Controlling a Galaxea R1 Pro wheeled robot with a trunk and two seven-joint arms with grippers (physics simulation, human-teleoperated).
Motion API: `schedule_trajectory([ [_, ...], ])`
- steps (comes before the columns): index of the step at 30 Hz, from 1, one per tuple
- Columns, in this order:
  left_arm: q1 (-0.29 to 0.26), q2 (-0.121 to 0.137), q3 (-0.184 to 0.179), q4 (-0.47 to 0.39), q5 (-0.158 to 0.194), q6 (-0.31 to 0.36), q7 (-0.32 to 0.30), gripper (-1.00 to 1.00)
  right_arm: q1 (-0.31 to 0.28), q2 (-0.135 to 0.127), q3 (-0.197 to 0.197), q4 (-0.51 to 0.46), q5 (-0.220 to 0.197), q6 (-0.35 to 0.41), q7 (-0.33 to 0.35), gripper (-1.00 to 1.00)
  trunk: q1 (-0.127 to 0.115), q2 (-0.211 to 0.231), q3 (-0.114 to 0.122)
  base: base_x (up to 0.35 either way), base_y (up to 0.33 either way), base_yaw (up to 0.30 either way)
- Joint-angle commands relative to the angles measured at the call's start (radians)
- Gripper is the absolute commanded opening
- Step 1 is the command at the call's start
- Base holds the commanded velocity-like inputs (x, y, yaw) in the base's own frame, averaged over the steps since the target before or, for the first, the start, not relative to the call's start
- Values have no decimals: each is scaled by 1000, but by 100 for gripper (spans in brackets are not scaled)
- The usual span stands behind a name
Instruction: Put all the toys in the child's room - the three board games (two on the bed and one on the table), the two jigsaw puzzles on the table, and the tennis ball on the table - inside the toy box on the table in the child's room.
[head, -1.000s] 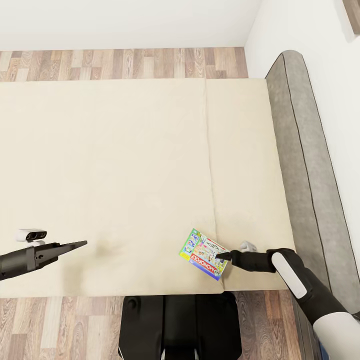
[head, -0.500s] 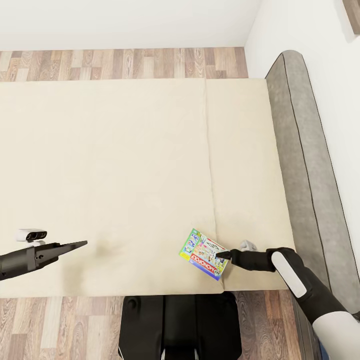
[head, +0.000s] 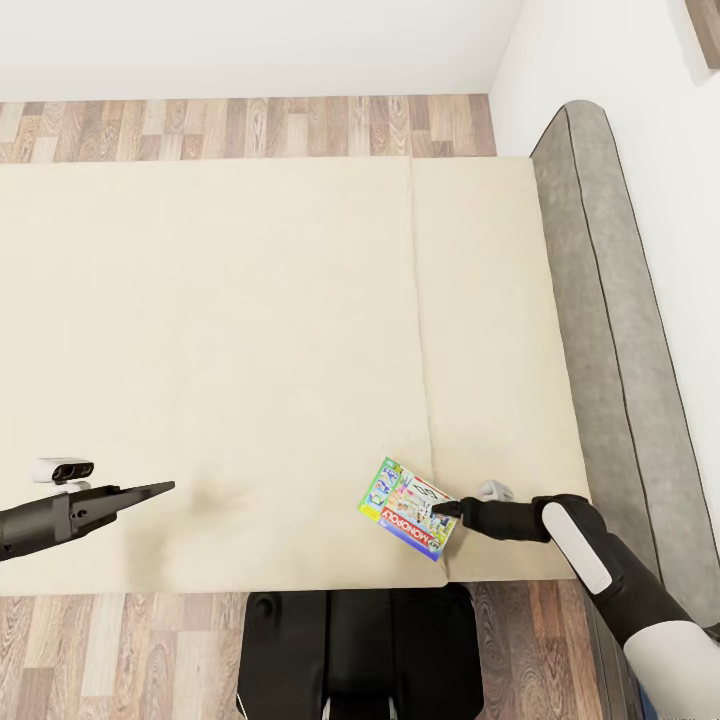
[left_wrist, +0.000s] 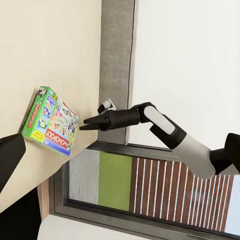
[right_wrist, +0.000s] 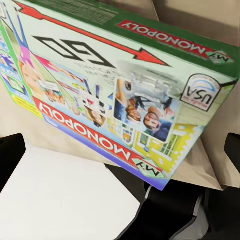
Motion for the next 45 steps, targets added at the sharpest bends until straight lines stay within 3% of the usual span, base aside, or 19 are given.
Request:
schedule_trajectory([
  [1,0,0,0,0,-1,11,-4,100,-2,-1,1,0,9,1,9,100,1,-2,-1,0,0,0],
  [14,0,1,0,0,-1,11,-4,100,-18,9,1,2,10,-3,8,100,1,-2,-1,0,0,0],
  [36,0,1,0,0,0,11,-4,100,-20,23,1,47,11,-77,7,100,1,-2,-11,0,0,0],
  [45,0,1,0,0,0,11,-4,100,-28,47,2,48,12,-80,7,100,1,-2,-19,0,0,0],
])
